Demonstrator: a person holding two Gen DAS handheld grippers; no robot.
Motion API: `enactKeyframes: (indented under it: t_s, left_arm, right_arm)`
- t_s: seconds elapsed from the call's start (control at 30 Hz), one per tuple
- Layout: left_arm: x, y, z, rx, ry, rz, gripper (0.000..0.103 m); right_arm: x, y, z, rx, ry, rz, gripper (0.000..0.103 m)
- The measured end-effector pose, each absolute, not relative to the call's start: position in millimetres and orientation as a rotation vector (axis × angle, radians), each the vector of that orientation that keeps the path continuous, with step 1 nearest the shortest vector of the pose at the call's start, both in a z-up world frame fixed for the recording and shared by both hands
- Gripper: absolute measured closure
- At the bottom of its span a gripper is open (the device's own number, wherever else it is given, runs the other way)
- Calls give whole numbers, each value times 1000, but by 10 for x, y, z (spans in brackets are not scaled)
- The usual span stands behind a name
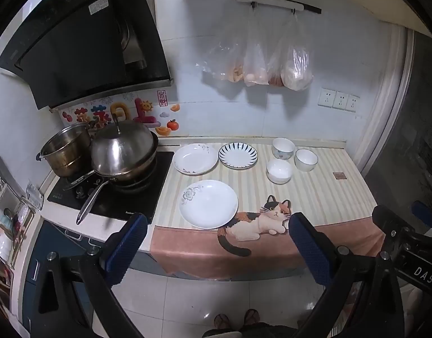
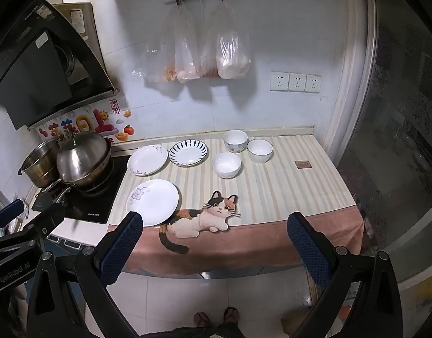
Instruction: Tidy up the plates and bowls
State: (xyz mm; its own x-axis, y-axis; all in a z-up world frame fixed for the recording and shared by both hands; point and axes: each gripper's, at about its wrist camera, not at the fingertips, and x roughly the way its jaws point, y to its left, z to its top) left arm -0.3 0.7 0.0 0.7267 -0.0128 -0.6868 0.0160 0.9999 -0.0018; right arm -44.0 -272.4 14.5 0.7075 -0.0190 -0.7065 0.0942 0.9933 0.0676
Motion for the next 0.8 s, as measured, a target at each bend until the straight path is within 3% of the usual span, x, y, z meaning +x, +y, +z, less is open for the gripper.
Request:
enactKeyframes:
  t_s: [0.8]
  left_arm:
    - [7, 11, 85, 15, 732, -4, 0]
  right_arm:
    - [-421, -2776, 181, 106, 758, -70, 0]
